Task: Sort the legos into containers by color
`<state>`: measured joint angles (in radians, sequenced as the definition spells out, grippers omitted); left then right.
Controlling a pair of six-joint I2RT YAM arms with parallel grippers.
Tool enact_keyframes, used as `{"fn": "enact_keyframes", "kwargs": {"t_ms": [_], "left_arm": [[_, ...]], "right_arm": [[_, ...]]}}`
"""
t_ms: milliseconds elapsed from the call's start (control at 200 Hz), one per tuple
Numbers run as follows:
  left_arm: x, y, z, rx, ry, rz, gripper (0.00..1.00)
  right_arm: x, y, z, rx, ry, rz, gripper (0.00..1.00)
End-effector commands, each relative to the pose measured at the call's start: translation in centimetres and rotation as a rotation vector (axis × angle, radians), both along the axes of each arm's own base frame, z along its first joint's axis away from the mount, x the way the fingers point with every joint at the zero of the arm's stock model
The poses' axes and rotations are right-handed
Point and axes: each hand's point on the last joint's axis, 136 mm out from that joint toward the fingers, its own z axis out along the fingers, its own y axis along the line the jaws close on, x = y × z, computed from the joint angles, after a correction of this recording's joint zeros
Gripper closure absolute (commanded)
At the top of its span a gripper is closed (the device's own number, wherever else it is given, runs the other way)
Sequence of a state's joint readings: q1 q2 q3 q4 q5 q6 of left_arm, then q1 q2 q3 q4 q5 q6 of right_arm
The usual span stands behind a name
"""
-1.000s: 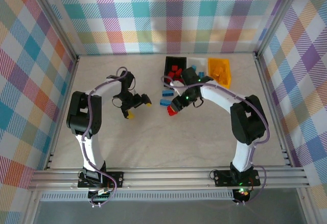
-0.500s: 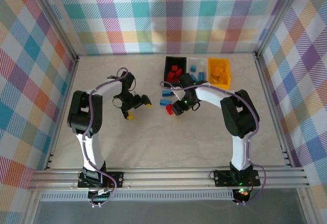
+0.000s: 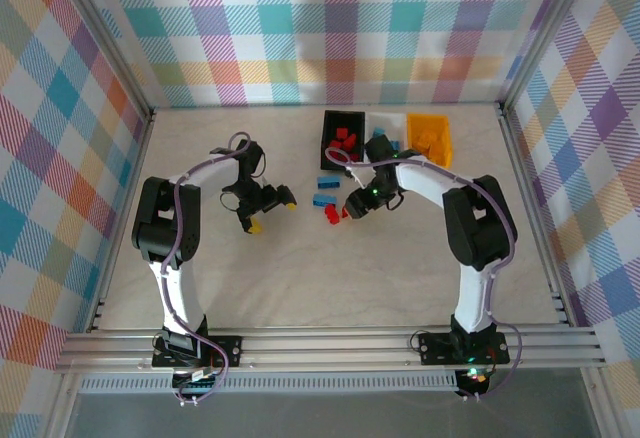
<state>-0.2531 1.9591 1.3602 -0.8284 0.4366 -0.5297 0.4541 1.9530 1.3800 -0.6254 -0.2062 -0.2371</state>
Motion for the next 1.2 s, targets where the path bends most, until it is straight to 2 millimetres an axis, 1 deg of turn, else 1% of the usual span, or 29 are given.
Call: {"fn": "enact_keyframes", "kwargs": {"t_ms": [0, 35, 75, 120, 240, 340, 485, 625, 780, 860, 1035, 1135, 1195], "left_arm": [[0.0, -0.3, 0.6, -0.016, -0.02, -0.017, 0.0], [-0.1, -0.2, 0.5, -0.013, -0.02, -0.017, 0.0], [-0.2, -0.1, 0.5, -0.011, -0.02, -0.015, 0.0], [-0.5, 0.0, 0.3, -0.009, -0.015, -0.013, 0.0], [-0.8, 0.1, 0.2, -0.01, -0.008, -0.008, 0.0], [-0.7, 0.3, 0.3, -0.006, -0.011, -0.005, 0.0], [-0.6, 0.3, 0.3, -0.007, -0.007, -0.003, 0.0], [-0.7, 0.3, 0.3, -0.006, -0.004, -0.001, 0.0], [-0.7, 0.4, 0.3, -0.004, -0.001, -0.002, 0.0], [-0.7, 0.4, 0.2, -0.003, 0.0, -0.001, 0.0], [-0.6, 0.4, 0.0, -0.002, 0.003, 0.002, 0.0], [-0.6, 0.3, 0.0, -0.004, 0.005, 0.004, 0.0], [-0.5, 0.3, -0.1, -0.006, 0.005, 0.005, 0.0]], "right_arm": [[-0.9, 1.9, 0.5, 0.078, 0.056, 0.054, 0.33], [-0.8, 2.2, 0.7, 0.099, 0.063, 0.042, 0.31], [-0.8, 2.5, 0.7, 0.114, 0.071, 0.028, 0.26], [-0.7, 2.6, 0.5, 0.117, 0.082, 0.016, 0.22], [-0.2, 2.5, -0.3, 0.079, 0.084, 0.006, 0.21], [0.4, 1.4, -1.2, 0.01, 0.071, -0.017, 0.22], [1.0, 1.0, -2.0, -0.03, 0.063, -0.031, 0.24], [2.2, 0.8, -2.4, -0.061, 0.044, -0.056, 0.27], [3.2, 1.2, -2.5, -0.062, 0.033, -0.057, 0.31], [3.4, 1.3, -2.7, -0.067, 0.042, -0.054, 0.35], [3.4, 1.2, -2.3, -0.075, 0.042, -0.047, 0.46], [3.3, 1.0, -1.8, -0.079, 0.034, -0.046, 0.47], [3.4, 1.0, -1.0, -0.074, 0.02, -0.046, 0.47]]}}
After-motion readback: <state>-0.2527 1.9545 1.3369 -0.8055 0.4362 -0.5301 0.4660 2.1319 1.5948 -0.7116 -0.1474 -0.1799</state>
